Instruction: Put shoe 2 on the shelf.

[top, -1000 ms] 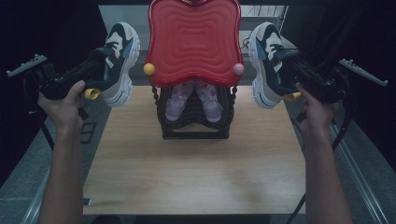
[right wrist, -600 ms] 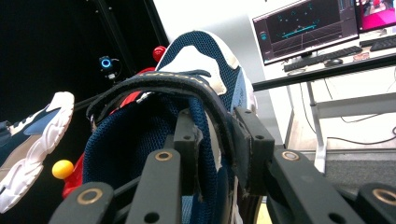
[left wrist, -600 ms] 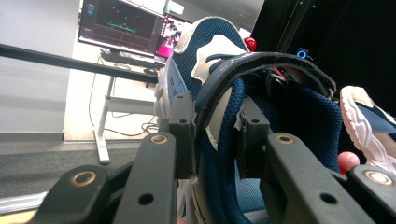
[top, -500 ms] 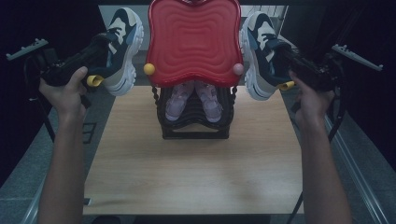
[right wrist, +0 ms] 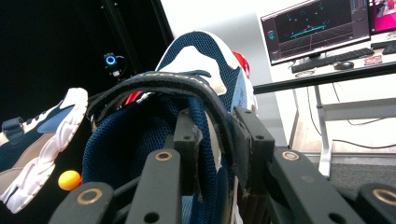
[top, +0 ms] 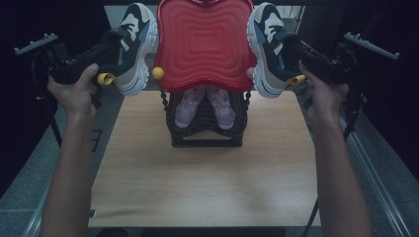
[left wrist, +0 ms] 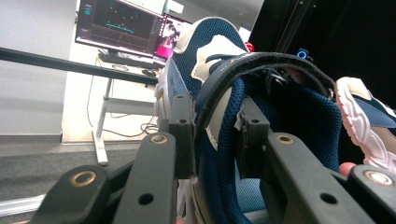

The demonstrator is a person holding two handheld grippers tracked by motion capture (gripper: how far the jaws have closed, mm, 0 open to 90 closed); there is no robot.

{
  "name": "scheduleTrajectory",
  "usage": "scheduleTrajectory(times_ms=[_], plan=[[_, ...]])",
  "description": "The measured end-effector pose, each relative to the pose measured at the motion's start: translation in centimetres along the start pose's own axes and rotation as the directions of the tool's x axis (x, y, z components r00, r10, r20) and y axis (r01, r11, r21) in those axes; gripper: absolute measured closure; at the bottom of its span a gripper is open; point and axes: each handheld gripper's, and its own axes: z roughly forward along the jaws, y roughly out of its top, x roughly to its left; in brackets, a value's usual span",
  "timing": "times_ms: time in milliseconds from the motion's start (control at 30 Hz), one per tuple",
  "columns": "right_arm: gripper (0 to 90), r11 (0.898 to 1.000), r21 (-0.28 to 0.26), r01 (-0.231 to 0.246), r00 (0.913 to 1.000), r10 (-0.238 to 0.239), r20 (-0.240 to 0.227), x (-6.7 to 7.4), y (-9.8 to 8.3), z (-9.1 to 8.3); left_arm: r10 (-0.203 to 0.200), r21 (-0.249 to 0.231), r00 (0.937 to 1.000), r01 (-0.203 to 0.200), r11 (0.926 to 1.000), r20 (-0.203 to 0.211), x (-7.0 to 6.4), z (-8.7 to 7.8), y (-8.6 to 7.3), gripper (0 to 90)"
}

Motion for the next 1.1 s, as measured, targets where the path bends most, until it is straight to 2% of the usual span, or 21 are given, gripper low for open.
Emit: scheduleTrajectory(times_ms=[500, 700, 867, 1033, 1100], plan=[[72.5, 1.000, 0.011, 0.019, 0.9995, -0.018, -0.027, 2.0, 1.1, 1.9, 0.020, 0.006, 0.9997, -0.020, 0.9998, 0.015, -2.0, 2.1, 1.2, 72.7], [72.5, 0.999, 0.021, 0.025, 0.9992, -0.025, -0.031, 2.6, 1.4, 2.8, 0.022, -0.012, 0.9996, -0.022, 0.9997, 0.019, -2.9, 3.0, 1.6, 72.7], [72.5, 0.999, 0.026, 0.030, 0.9988, -0.029, -0.039, 3.2, 1.7, 3.6, 0.049, -0.001, 0.9985, -0.049, 0.9988, 0.024, -3.9, 3.7, 2.2, 72.7], [72.5, 0.999, 0.039, 0.031, 0.9984, -0.029, -0.048, 3.9, 1.9, 4.6, 0.043, 0.000, 0.9979, -0.043, 0.9991, 0.049, -4.7, 4.5, 2.4, 72.7], [72.5, 0.999, 0.045, 0.029, 0.9982, -0.027, -0.053, 4.3, 1.9, 5.0, 0.045, 0.002, 0.9980, -0.045, 0.9990, 0.046, -5.1, 4.9, 2.4, 72.7]])
